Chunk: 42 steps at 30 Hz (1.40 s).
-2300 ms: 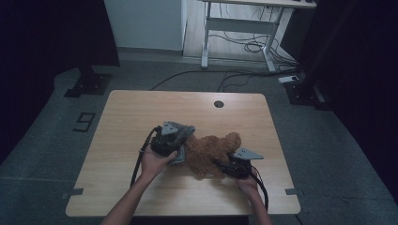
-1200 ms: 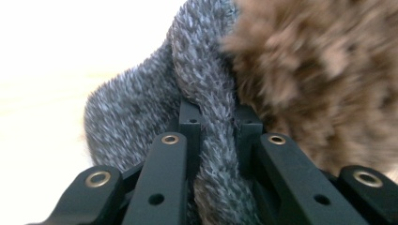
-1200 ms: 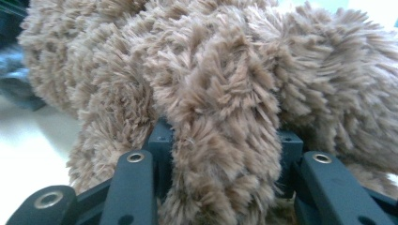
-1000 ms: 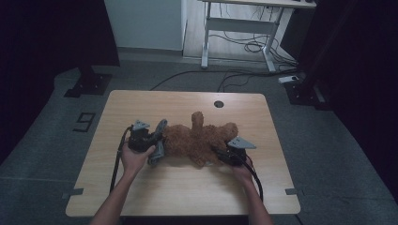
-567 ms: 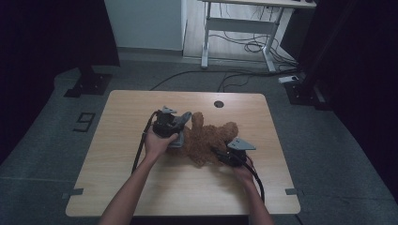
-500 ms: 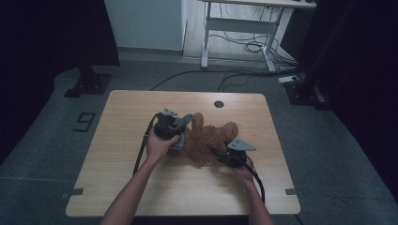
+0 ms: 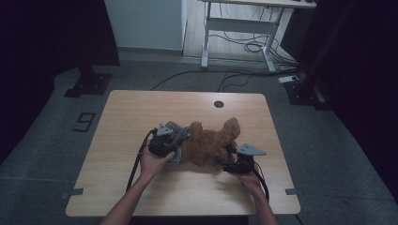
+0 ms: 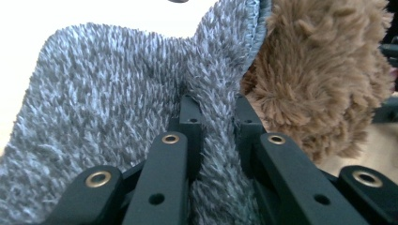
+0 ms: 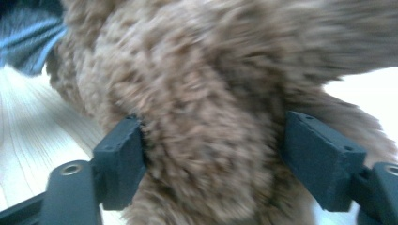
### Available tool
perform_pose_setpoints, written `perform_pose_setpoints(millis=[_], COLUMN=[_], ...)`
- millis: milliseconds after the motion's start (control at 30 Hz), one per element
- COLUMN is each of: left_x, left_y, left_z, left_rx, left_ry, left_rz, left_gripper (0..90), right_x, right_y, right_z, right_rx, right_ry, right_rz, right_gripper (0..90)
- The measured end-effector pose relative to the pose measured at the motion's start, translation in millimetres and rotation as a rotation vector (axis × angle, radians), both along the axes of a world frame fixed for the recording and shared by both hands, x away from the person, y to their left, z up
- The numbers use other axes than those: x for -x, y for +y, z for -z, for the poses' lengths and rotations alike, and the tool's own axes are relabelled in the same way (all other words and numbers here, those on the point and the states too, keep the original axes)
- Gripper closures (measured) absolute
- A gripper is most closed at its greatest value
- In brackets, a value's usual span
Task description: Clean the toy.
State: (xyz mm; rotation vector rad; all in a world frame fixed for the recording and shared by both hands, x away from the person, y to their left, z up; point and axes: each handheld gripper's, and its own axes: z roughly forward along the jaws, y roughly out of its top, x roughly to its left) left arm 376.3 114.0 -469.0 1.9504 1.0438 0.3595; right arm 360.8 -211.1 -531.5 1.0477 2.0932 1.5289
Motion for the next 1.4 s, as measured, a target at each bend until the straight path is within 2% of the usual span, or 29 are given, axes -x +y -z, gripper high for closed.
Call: perform_pose_setpoints(millis=[133,233,433,500,567,600,667,800,933,1033,1133,1267,1333,1400], left_x=[12.5,24.2,49.0,55.7,60.7,61.4,59.9,50.5,37.6,27.6,19.0,14.2,13.6,12.6], left_y=[3.2,3.9,1.2,-0.6,-2.3,-2.7,-2.4,-2.5,1.3,-1.5,-19.0,-61.0,-83.9,-108.2], left_z=[3.8,6.2,14.5,17.8,20.1,20.6,19.3,10.7,-1.9,-18.9,-37.0,-51.2,-51.6,-42.9], left_rx=[0.012,0.002,0.003,0.005,-0.004,-0.005,0.002,0.004,0.039,0.059,0.066,0.057,0.040,-0.001], left_ry=[-0.011,-0.025,-0.038,-0.034,-0.044,-0.048,-0.042,-0.028,-0.009,-0.014,-0.017,-0.028,-0.022,0.002], left_rz=[0.021,0.036,0.079,0.098,0.102,0.099,0.097,0.084,0.064,0.064,0.096,0.161,0.196,0.221], left_gripper=[78.4,78.4,78.4,78.4,78.4,78.4,78.3,78.2,77.8,77.7,77.5,77.5,77.5,77.4], right_x=[5.0,6.0,9.0,12.4,17.0,19.2,20.8,18.0,13.8,10.2,8.9,9.3,8.9,8.9], right_y=[-16.8,-28.1,-28.7,-24.5,-16.3,-12.3,-11.0,-17.1,-11.6,-11.4,-11.7,-11.8,-11.6,-11.3], right_z=[-7.5,-14.7,-35.2,-39.9,-38.9,-35.6,-29.3,-22.4,-21.1,-18.8,-18.1,-18.7,-18.4,-18.3], right_rx=[-0.053,-0.099,-0.144,-0.141,-0.067,-0.015,-0.005,-0.070,-0.077,-0.112,-0.119,-0.122,-0.129,-0.132], right_ry=[0.000,0.000,-0.015,-0.022,-0.022,-0.007,0.018,0.052,0.039,0.046,0.044,0.044,0.047,0.047], right_rz=[0.034,0.053,0.009,-0.038,-0.058,-0.067,-0.064,-0.040,-0.011,0.007,0.007,0.012,0.015,0.019], right_gripper=[18.9,17.0,14.7,27.2,35.7,40.0,43.2,51.2,54.5,54.8,54.4,54.2,54.3,54.3])
